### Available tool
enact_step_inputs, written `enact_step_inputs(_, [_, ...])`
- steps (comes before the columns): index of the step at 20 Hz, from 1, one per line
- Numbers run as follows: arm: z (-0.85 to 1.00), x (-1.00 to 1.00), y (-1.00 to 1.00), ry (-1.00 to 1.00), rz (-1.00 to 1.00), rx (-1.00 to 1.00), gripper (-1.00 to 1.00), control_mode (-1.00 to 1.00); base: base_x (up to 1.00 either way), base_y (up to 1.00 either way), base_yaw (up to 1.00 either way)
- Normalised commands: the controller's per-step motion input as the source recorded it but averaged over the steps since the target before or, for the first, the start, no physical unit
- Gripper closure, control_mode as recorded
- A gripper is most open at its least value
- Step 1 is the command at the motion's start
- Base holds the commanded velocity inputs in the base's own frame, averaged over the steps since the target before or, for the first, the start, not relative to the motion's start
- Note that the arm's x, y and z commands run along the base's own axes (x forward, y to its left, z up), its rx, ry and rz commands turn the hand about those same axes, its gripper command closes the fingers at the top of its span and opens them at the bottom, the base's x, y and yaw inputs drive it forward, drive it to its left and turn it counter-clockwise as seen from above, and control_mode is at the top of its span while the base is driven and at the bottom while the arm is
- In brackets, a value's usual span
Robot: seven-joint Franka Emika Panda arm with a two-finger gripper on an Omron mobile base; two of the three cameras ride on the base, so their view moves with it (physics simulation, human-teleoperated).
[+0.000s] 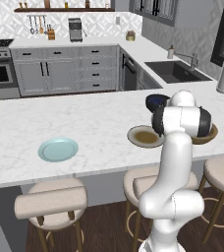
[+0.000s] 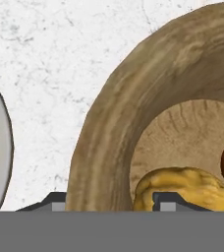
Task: Pick the chicken drumstick and squash from their plates and place them in the bowl. Then put the bowl in the fridge.
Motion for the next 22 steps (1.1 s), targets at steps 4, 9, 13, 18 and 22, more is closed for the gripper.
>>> enact_step_inputs(4, [-0.01, 0.00, 0.00, 0.00, 0.00, 0.00, 1.00, -1.00, 0.00, 0.00, 0.00])
enact_step_inputs(9, [-0.01, 0.00, 0.04, 0.01, 0.00, -0.01, 1.00, -1.00, 0.00, 0.00, 0.00])
enact_step_inputs(13, [0.00, 0.00, 0.00, 0.02, 0.00, 0.00, 1.00, -1.00, 0.00, 0.00, 0.00])
enact_step_inputs(18, [0.43, -0.27, 0.00, -0.09, 0.10, -0.01, 1.00, -1.00, 0.00, 0.00, 0.00])
enact_step_inputs(22, [0.81, -0.42, 0.23, 0.00, 0.10, -0.18, 1.00, -1.00, 0.00, 0.00, 0.00])
